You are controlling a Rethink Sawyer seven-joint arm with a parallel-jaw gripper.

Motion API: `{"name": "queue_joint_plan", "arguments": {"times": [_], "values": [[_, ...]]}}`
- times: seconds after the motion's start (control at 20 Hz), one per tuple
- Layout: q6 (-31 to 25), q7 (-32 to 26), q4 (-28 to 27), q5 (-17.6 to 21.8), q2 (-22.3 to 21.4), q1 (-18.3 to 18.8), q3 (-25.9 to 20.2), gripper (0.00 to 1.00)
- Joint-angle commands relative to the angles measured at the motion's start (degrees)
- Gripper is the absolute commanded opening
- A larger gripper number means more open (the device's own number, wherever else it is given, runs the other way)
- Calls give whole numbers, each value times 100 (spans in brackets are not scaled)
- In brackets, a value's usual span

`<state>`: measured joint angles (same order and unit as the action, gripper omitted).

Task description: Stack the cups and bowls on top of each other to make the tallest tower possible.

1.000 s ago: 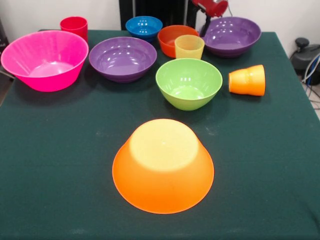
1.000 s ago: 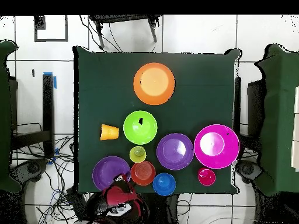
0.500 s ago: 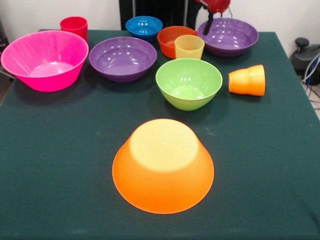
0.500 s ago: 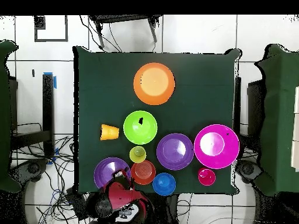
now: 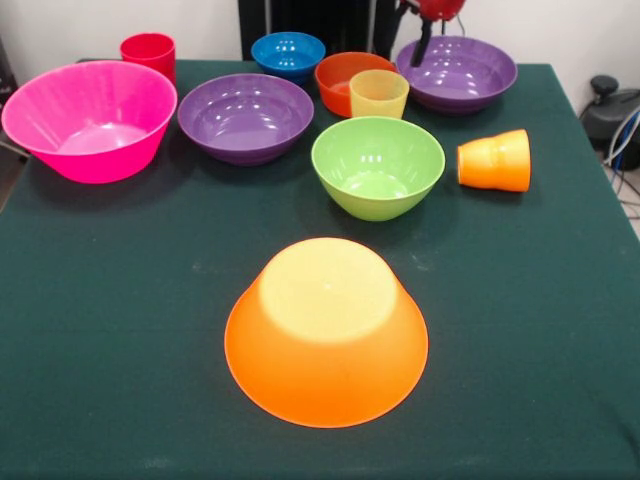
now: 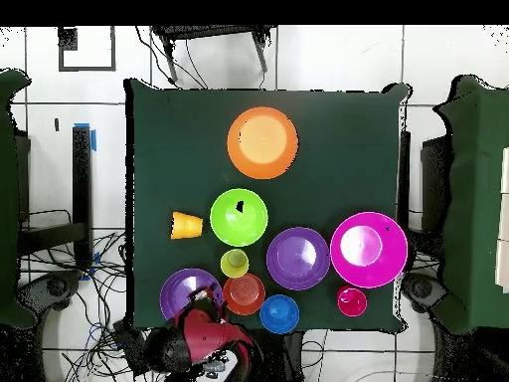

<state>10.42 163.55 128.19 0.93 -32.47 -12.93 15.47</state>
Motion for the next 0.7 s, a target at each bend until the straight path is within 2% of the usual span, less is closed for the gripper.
{"name": "queue_joint_plan", "arguments": {"times": [0.05,0.25,0.55,0.7], "values": [[-1,-80,-604,179,588,-104,-131,100],[29,-119,-673,191,682,-183,39,100],[-218,-337,-952,253,801,-331,347,100],[-115,-220,-1025,241,906,-270,244,100]]}}
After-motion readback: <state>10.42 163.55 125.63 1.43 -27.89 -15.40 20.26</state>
